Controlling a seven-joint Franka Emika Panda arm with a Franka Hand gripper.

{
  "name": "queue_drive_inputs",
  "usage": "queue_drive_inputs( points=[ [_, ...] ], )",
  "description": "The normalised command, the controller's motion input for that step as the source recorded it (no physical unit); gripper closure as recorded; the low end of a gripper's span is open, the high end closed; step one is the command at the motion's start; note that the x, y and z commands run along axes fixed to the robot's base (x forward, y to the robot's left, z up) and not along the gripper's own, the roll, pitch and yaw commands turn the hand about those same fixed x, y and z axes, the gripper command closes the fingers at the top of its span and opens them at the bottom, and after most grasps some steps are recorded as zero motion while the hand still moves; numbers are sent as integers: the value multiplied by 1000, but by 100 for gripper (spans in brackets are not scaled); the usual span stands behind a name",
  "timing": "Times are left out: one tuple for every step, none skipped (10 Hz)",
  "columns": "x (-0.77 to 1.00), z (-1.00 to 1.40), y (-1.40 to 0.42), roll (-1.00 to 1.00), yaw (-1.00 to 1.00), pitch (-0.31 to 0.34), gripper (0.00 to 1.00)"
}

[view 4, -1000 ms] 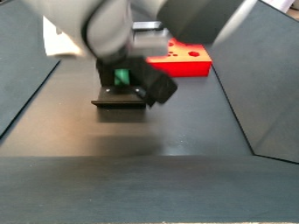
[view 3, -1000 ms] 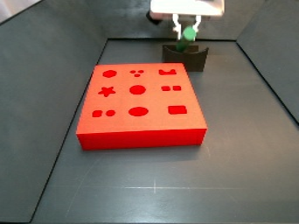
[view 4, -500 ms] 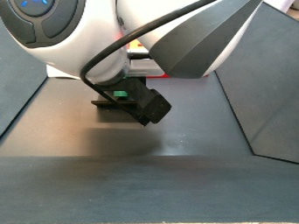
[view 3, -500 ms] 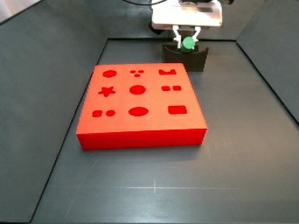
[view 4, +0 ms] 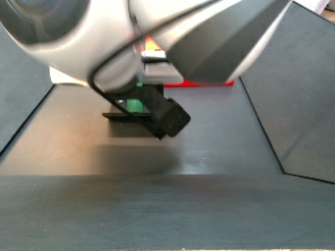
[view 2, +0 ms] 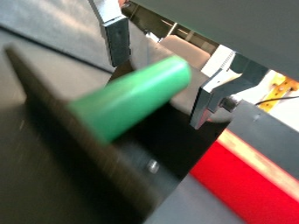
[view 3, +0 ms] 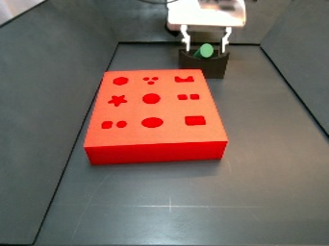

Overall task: Pick up the round object. Move up. Place the round object on the fixture. Regrasp the round object. Move to above the board. Insert the round object.
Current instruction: Regrasp the round object.

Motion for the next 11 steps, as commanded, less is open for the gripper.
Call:
queue_drive_inputs(
  points=[
    [-23,1000,4,-49,42,-66,0],
    [-37,1000,1,-35,62,-69,0],
    [-43,1000,1,-34,67,-68,0],
    [-56,797,2,-32,82,-59,0],
    [-53,668,3,-31,85,-57,0],
    [-50,410,-1,-30,90,-44,0],
    [-49,277,0,-32,90,-37,0],
    [-142,829,-913,1000,32,53,0],
    [-124,749,-856,1000,32,52,0],
    [-128,614,-736,1000,30,44,0],
    [-119,488,-633,1000,30,40,0]
  ],
)
